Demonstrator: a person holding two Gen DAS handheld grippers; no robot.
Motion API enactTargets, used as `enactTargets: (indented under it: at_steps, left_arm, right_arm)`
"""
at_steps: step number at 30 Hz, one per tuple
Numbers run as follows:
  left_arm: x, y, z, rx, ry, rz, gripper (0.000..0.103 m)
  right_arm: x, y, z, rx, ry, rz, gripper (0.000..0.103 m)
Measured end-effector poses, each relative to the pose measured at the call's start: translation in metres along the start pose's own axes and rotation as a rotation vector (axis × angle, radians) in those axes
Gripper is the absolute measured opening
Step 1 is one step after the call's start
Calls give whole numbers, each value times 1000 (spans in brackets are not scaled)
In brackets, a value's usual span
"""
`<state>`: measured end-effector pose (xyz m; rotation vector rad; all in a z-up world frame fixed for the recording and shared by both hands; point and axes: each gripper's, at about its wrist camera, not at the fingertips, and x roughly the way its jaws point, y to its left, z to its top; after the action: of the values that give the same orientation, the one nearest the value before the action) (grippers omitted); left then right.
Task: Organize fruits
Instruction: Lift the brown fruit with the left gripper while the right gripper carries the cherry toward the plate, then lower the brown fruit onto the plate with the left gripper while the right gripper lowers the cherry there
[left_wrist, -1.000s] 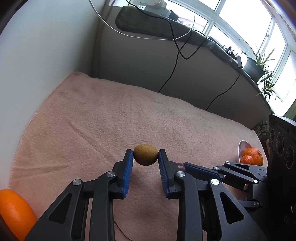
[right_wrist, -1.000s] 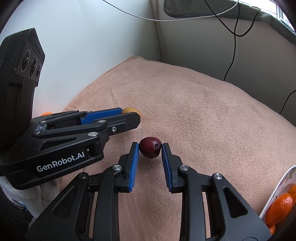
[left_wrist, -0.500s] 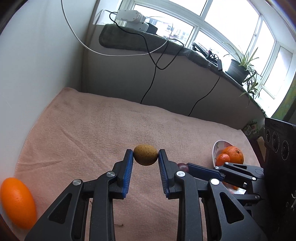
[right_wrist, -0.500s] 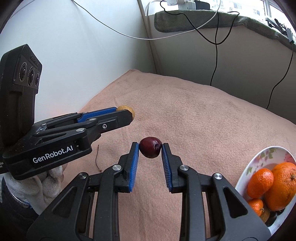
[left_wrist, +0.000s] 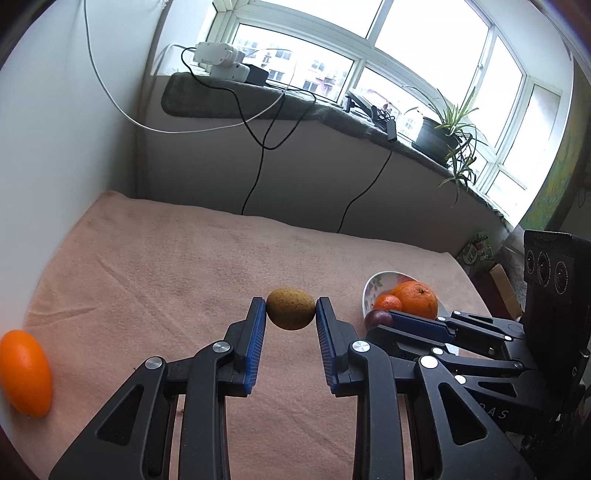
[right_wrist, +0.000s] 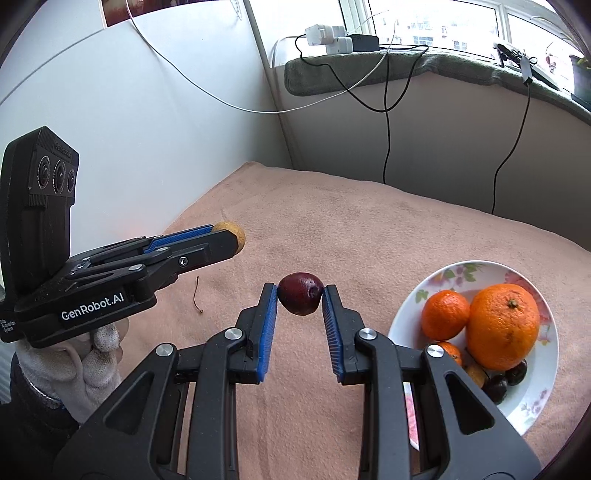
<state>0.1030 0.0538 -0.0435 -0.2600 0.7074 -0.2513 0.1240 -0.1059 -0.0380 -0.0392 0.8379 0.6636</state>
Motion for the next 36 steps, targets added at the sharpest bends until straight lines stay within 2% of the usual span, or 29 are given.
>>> enactTargets:
  at_steps: [12,26,36]
  left_arm:
    - [-5,-41,-9,59,0,-56,26]
    - [17,-95,-16,133,40,-127,26]
    - [37,-117,-23,154,81,-148,26]
  right_arm:
    - [-43,-41,-15,75,-59,-58,26]
    - [-86,-99,-38,171,-97,-143,26]
    - [-95,-136,-55,229,-83,-180,26]
